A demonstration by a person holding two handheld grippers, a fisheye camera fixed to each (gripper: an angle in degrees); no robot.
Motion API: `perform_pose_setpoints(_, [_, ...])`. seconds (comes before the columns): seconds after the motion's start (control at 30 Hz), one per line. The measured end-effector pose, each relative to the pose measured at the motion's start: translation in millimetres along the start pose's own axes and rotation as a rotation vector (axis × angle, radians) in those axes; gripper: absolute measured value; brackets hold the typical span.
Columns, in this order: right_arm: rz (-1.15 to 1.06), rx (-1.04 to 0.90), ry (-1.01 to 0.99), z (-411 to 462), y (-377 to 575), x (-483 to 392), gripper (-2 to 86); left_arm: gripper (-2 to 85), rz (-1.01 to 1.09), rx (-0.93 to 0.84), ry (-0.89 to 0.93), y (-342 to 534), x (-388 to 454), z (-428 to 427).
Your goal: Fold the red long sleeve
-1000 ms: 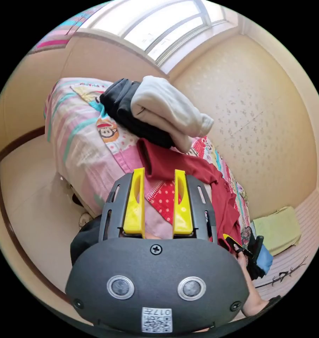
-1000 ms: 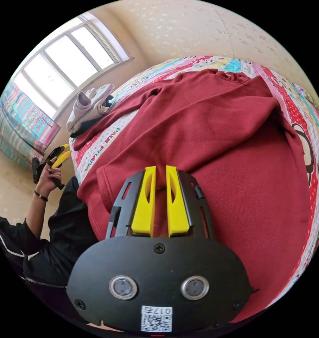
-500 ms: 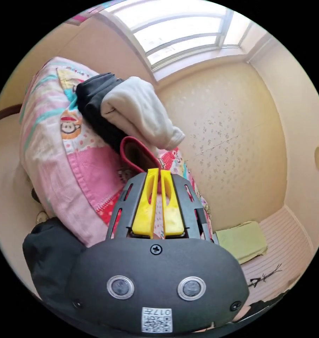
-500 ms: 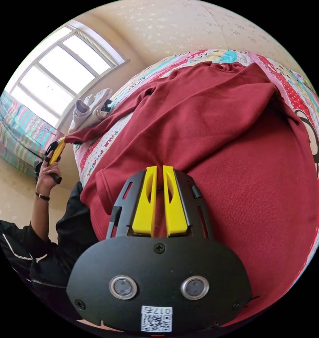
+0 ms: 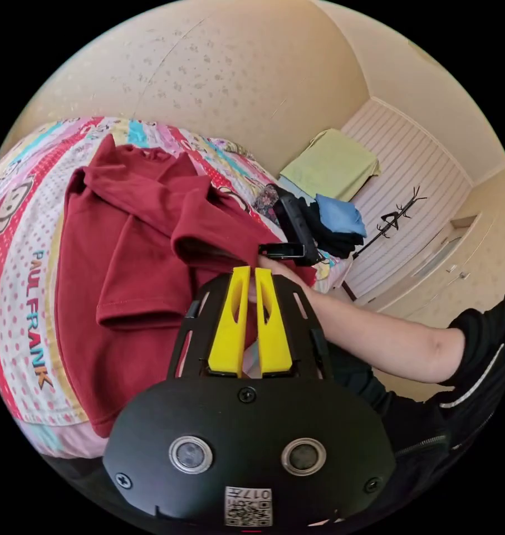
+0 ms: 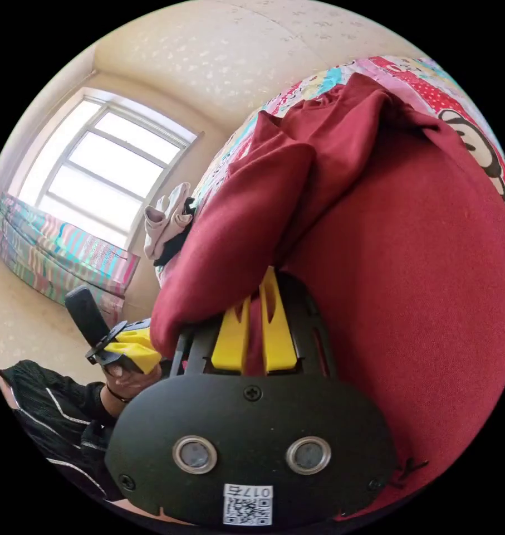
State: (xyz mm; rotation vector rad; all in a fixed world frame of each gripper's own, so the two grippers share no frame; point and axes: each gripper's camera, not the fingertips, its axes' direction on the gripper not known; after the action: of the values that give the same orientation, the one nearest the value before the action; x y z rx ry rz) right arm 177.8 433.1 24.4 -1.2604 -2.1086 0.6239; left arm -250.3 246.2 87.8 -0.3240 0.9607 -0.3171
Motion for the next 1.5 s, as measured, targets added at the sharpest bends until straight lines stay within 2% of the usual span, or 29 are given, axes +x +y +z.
perform_pose_setpoints(0.1, [0.035, 0.110, 0.060, -38, 23, -9, 8.1, 4.0, 0.054, 0.124, -0.041, 15, 9, -42])
perform_pose_setpoints(0.17, [0.092, 0.185, 0.212, -60, 44, -24, 10.8, 5.7, 0.080, 0.121, -0.108, 21, 15, -48])
perform_pose_setpoints(0.3, [0.173, 0.367, 0.454, -83, 71, -60, 12.5, 9.7, 0.137, -0.060, -0.395, 34, 8, 5])
perform_pose_setpoints(0.37, [0.010, 0.416, 0.512, -79, 72, -100, 12.9, 10.1, 0.108, -0.196, -0.450, 46, -11, 45])
perform_pose_setpoints(0.43, [-0.163, 0.324, 0.487, -60, 63, -131, 13.3, 9.8, -0.019, -0.033, -0.380, 68, -32, 46])
perform_pose_setpoints(0.53, [-0.314, 0.063, 0.431, -8, 47, -163, 14.2, 8.6, -0.036, 0.026, -0.355, 85, -38, 45])
perform_pose_setpoints(0.6, [-0.345, 0.028, 0.447, 18, 51, -175, 14.5, 8.3, -0.015, 0.022, -0.382, 89, -35, 49])
perform_pose_setpoints(0.7, [-0.354, 0.010, 0.659, 52, 54, -187, 14.1, 8.2, 0.005, 0.003, -0.415, 91, -33, 55])
perform_pose_setpoints(0.77, [-0.359, -0.032, 0.871, 70, 46, -193, 11.5, 8.3, 0.010, 0.002, -0.420, 94, -34, 58])
perform_pose_setpoints(0.83, [-0.376, -0.017, 0.901, 66, 37, -205, 9.8, 8.2, -0.007, 0.020, -0.403, 99, -39, 59])
perform_pose_setpoints(0.9, [-0.387, 0.080, 0.826, 38, 28, -228, 4.7, 8.2, -0.009, 0.032, -0.392, 103, -44, 60])
perform_pose_setpoints(1.0, [-0.420, 0.287, 0.433, -44, 6, -272, 2.8, 8.1, 0.000, 0.036, -0.397, 106, -46, 63])
perform_pose_setpoints(1.07, [-0.306, 0.499, 0.074, -113, -5, -259, 2.2, 8.2, 0.002, 0.037, -0.403, 107, -48, 66])
perform_pose_setpoints(1.1, [-0.259, 0.543, 0.029, -126, -7, -248, 2.2, 8.2, 0.000, 0.040, -0.404, 108, -49, 67])
perform_pose_setpoints(1.13, [-0.147, 0.604, 0.016, -143, -7, -220, 2.1, 8.2, 0.003, 0.042, -0.405, 109, -50, 68])
perform_pose_setpoints(1.17, [-0.011, 0.613, 0.093, -150, -5, -186, 2.0, 8.2, 0.006, 0.042, -0.406, 110, -51, 68])
perform_pose_setpoints(1.2, [0.060, 0.590, 0.147, -150, -3, -167, 2.0, 8.2, 0.011, 0.043, -0.407, 110, -52, 69])
perform_pose_setpoints(1.27, [0.267, 0.430, 0.404, -138, 10, -98, 2.2, 8.2, 0.011, 0.044, -0.407, 111, -54, 70])
perform_pose_setpoints(1.33, [0.313, 0.263, 0.442, -124, 19, -62, 2.4, 8.2, 0.009, 0.045, -0.407, 112, -56, 72])
perform_pose_setpoints(1.4, [0.284, 0.299, 0.345, -135, 27, -60, 2.7, 8.2, 0.009, 0.047, -0.411, 112, -57, 73])
perform_pose_setpoints(1.5, [0.263, 0.226, 0.385, -147, 3, -89, 3.2, 8.2, 0.004, 0.041, -0.420, 111, -57, 75])
